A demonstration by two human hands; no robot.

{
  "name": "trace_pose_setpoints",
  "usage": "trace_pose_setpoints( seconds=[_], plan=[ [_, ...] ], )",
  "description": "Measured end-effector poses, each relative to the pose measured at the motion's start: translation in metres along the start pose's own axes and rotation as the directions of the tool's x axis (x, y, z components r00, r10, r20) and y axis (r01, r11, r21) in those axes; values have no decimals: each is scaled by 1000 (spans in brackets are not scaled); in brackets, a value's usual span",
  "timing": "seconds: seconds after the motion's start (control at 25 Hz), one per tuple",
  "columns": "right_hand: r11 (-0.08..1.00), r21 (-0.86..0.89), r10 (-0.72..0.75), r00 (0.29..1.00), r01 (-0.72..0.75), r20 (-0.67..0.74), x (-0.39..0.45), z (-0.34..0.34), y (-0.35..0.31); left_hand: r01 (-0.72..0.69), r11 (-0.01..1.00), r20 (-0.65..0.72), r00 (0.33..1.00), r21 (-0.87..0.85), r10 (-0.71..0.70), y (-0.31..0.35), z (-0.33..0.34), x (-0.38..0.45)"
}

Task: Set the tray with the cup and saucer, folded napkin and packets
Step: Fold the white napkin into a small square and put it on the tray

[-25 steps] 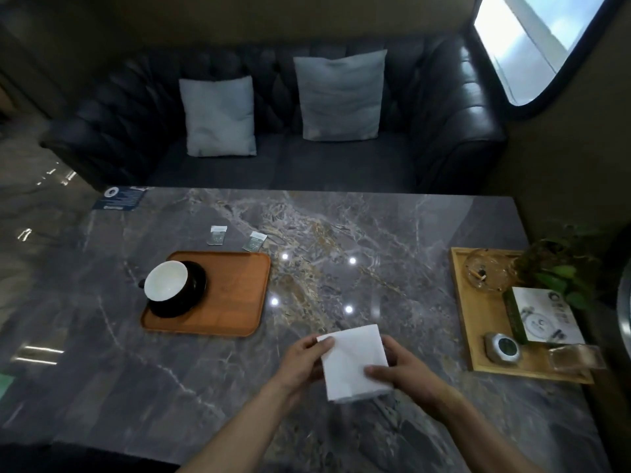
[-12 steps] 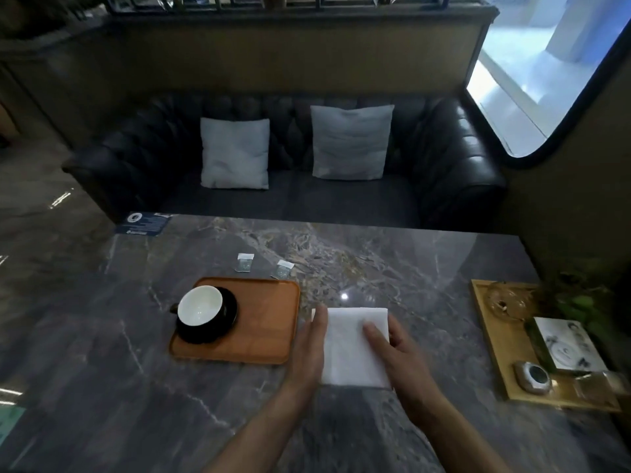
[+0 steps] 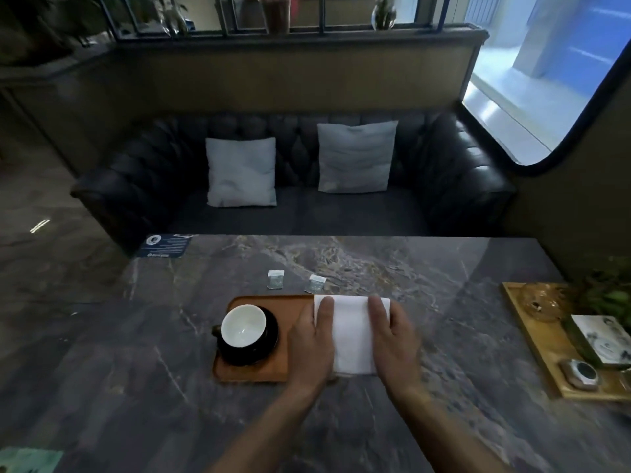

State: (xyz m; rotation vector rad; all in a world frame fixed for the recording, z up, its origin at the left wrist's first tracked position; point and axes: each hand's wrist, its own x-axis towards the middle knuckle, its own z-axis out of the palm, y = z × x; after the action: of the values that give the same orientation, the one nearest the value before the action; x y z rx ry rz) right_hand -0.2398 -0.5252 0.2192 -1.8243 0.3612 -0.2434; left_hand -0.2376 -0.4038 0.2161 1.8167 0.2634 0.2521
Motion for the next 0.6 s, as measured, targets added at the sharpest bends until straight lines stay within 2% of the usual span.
trace_pose_setpoints(
  seconds=[0.16, 0.32, 0.44, 0.52, 0.6],
  plan=[
    [993, 21, -112, 992, 113, -62, -8, 25, -8, -35, 995, -32, 999, -93, 32, -7, -23, 6],
    [977, 164, -126, 989, 138, -79, -13, 41, -16, -99, 987, -75, 993, -129, 89, -6, -36, 10],
    [972, 224, -67, 997, 71, -25, -7, 44, -19, -31, 979, -40, 999, -200, 23, -7, -39, 16],
    [980, 159, -123, 992, 119, 13, -3, 40, -16, 15, 982, 47, 999, -190, -6, -11, -43, 20],
    [990, 76, -124, 990, 118, 71, 0, 33, -11, 123, 970, 127, 987, -208, -98, -13, -44, 20]
  ],
)
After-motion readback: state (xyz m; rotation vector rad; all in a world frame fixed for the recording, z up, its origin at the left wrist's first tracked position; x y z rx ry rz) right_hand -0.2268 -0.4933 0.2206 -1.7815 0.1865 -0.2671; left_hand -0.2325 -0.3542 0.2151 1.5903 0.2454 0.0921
